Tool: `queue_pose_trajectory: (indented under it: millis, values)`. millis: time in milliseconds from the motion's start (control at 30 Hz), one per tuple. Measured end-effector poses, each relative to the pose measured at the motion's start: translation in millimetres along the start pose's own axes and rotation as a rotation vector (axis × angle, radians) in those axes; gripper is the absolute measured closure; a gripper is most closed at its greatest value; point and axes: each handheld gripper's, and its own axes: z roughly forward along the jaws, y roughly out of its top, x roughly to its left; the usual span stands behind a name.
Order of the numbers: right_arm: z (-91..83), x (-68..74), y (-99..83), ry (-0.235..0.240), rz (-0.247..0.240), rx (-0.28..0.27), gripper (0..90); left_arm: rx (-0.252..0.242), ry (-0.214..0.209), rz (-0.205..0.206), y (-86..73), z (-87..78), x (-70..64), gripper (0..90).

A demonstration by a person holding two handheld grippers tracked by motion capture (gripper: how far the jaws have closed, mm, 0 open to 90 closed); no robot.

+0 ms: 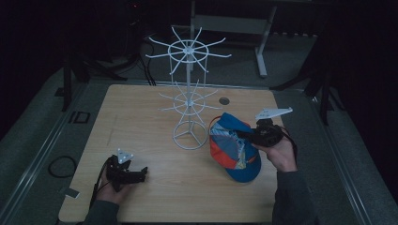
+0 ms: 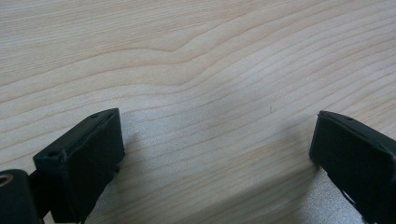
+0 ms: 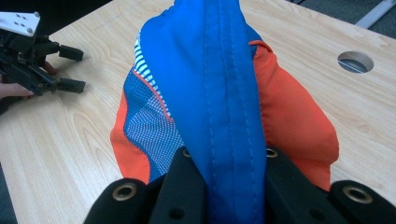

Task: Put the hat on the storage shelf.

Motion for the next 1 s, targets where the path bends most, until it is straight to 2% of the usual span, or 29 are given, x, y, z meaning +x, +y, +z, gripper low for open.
queue_pose_trajectory:
  millis: [233,667,1000]
  values:
    - [-8.3,1.4,4.3,-0.01,-0.002,-0.023,87.7,0.002,-0.001,0.0,0.1,-0.1,0.0,3.1]
    - [-25.1,1.5,11.2,-0.001,-0.008,-0.062,87.7,0.0,-0.001,-0.002,0.0,0.0,-0.1,3.1]
    - [-32.5,3.7,16.8,-0.005,-0.023,-0.07,87.7,0.002,-0.001,0.0,0.1,-0.2,0.1,3.1]
